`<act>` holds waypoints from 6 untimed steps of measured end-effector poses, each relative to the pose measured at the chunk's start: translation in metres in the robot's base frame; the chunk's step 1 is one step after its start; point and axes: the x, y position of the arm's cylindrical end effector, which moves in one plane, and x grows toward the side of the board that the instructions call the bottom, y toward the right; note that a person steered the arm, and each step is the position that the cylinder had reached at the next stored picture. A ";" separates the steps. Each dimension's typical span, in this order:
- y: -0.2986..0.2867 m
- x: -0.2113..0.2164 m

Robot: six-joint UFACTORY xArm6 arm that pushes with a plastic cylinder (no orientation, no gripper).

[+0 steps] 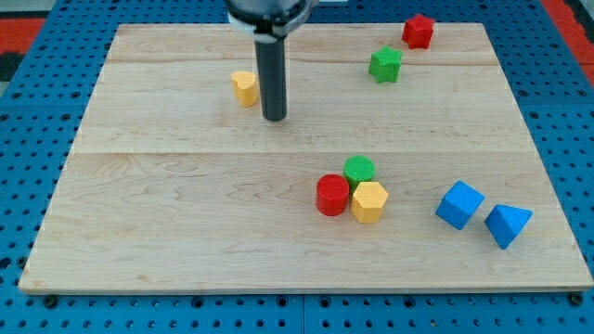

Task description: Move the yellow heart towards the top left

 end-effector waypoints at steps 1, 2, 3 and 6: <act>-0.040 -0.060; -0.098 -0.095; 0.009 -0.058; -0.130 -0.137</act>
